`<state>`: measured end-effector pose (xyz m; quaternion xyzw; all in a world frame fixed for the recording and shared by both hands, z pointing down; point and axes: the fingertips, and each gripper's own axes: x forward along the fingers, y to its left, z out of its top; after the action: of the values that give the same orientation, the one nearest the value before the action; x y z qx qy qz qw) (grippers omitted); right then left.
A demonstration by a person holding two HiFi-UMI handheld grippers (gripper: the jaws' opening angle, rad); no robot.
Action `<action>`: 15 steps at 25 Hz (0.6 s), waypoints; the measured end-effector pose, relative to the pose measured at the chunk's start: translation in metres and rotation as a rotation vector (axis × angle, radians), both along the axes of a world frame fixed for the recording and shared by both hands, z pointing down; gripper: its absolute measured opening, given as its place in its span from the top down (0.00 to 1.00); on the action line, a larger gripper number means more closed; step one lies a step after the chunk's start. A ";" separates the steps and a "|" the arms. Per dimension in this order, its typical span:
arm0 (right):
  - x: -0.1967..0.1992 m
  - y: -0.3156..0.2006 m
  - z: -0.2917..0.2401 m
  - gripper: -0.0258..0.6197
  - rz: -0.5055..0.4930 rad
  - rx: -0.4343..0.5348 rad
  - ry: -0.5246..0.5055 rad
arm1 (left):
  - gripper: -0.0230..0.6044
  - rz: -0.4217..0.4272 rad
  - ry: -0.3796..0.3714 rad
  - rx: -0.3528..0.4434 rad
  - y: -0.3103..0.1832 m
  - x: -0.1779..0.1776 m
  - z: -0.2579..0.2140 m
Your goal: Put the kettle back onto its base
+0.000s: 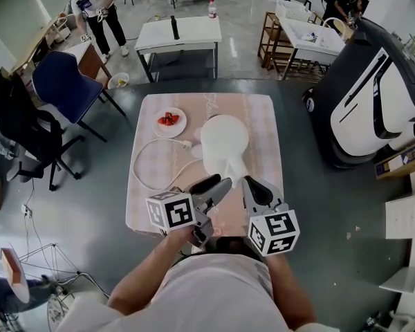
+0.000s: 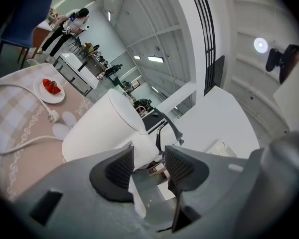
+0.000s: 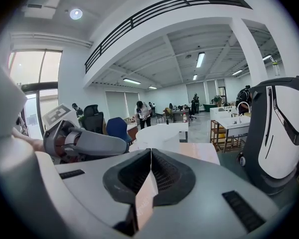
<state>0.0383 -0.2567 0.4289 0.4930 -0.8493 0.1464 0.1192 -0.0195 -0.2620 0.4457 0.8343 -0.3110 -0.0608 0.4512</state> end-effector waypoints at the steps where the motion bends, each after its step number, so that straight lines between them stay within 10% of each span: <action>1: -0.003 0.004 0.000 0.95 -0.002 0.000 0.000 | 0.65 0.000 -0.020 0.004 0.003 -0.002 0.001; 15: -0.049 0.052 -0.005 0.95 -0.029 0.004 -0.035 | 0.89 -0.014 -0.300 0.139 0.047 -0.039 0.000</action>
<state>-0.0104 -0.2051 0.4243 0.4785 -0.8585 0.1513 0.1055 -0.0580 -0.2149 0.4458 0.8610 -0.3756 0.0402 0.3406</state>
